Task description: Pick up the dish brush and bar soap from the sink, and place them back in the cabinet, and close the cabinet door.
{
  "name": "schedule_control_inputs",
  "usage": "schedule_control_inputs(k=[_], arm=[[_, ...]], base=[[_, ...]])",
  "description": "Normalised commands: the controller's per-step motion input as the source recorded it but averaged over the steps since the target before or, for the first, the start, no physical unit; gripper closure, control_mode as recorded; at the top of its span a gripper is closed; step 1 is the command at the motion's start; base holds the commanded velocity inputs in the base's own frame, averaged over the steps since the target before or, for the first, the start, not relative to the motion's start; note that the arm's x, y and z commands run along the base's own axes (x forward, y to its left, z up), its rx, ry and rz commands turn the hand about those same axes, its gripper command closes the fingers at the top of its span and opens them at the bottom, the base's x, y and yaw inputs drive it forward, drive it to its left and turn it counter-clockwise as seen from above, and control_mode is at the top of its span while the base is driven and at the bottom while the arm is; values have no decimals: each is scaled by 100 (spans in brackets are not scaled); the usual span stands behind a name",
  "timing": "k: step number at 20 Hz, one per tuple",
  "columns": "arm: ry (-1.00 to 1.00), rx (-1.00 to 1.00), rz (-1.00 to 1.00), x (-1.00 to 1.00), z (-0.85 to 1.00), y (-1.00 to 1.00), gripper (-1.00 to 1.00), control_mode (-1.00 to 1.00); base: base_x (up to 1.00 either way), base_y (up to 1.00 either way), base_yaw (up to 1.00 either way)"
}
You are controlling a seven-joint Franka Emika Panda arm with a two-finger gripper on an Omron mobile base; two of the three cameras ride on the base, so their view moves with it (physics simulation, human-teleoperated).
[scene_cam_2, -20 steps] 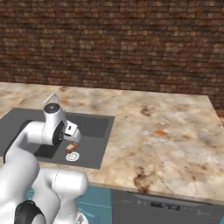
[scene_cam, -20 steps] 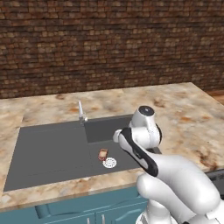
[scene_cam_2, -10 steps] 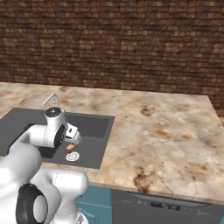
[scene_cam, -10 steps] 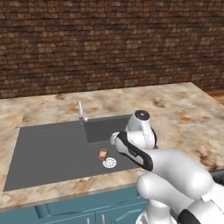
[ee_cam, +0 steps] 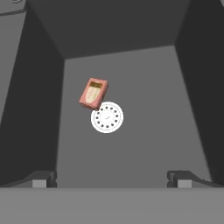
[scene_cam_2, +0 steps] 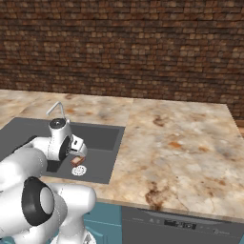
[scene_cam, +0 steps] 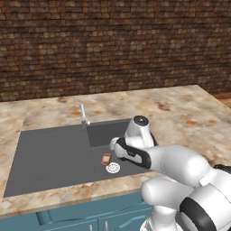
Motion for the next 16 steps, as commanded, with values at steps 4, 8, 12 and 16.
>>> schedule_control_inputs(k=[4, 8, 12, 16], arm=[[0, 0, 0, 20, -20, 11, -100, -100], [0, 0, 0, 23, -29, 4, -100, -100], [0, 0, 0, 17, -22, 1, -100, -100], [0, 0, 0, 14, -17, 4, -100, -100]], base=[[0, 0, 0], [0, 0, 0], [0, 0, 0], [0, 0, 0]])
